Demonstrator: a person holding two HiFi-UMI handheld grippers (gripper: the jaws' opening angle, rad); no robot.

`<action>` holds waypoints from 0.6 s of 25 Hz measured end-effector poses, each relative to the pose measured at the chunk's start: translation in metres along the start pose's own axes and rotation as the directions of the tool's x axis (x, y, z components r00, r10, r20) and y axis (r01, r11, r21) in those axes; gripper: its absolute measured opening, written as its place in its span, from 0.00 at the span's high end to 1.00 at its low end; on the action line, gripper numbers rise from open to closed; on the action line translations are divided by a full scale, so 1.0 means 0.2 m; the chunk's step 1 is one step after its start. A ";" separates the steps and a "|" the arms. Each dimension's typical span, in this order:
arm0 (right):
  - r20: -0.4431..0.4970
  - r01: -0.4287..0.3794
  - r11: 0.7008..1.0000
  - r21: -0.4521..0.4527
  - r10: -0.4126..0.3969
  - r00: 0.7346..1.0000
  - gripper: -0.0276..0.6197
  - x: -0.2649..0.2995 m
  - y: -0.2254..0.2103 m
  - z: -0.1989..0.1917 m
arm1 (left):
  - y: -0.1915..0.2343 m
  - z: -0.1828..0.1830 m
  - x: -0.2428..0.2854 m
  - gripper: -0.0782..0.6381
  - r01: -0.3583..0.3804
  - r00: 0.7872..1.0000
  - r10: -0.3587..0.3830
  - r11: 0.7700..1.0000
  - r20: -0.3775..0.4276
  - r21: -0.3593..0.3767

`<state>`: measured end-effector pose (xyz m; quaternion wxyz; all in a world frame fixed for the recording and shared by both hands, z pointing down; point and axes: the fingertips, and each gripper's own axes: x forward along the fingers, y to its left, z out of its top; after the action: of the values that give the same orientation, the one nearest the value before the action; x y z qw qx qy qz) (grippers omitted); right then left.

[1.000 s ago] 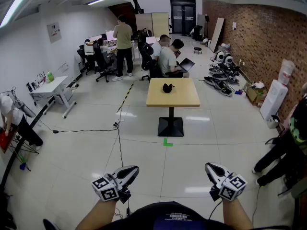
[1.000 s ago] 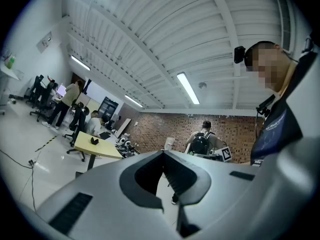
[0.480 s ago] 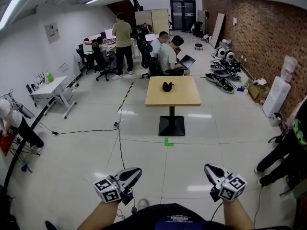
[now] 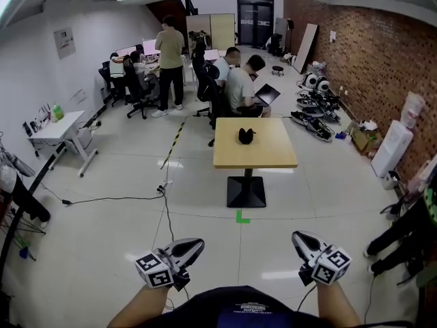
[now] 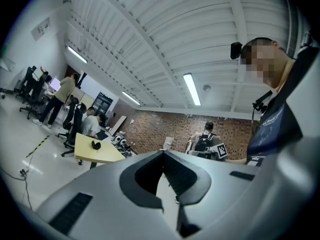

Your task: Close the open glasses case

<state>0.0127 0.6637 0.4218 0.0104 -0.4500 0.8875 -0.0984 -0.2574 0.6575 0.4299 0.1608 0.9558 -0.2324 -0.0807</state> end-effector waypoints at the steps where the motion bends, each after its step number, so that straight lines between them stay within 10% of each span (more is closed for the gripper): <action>1: 0.003 0.007 1.000 -0.001 -0.007 1.000 0.98 0.10 -0.01 0.02 | 0.09 0.04 -0.01 0.88 0.007 1.000 -0.007 1.000 -0.008 0.007; 15: -0.012 0.024 0.999 0.032 -0.024 1.000 0.98 0.94 -0.58 0.13 | 0.98 0.27 0.45 0.88 0.011 0.998 -0.012 1.000 -0.054 -0.022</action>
<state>-0.0031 0.4417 0.4308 0.0115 -0.4597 0.8804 -0.1155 -0.2736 0.4353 0.4399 0.1770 0.9572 -0.2216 -0.0580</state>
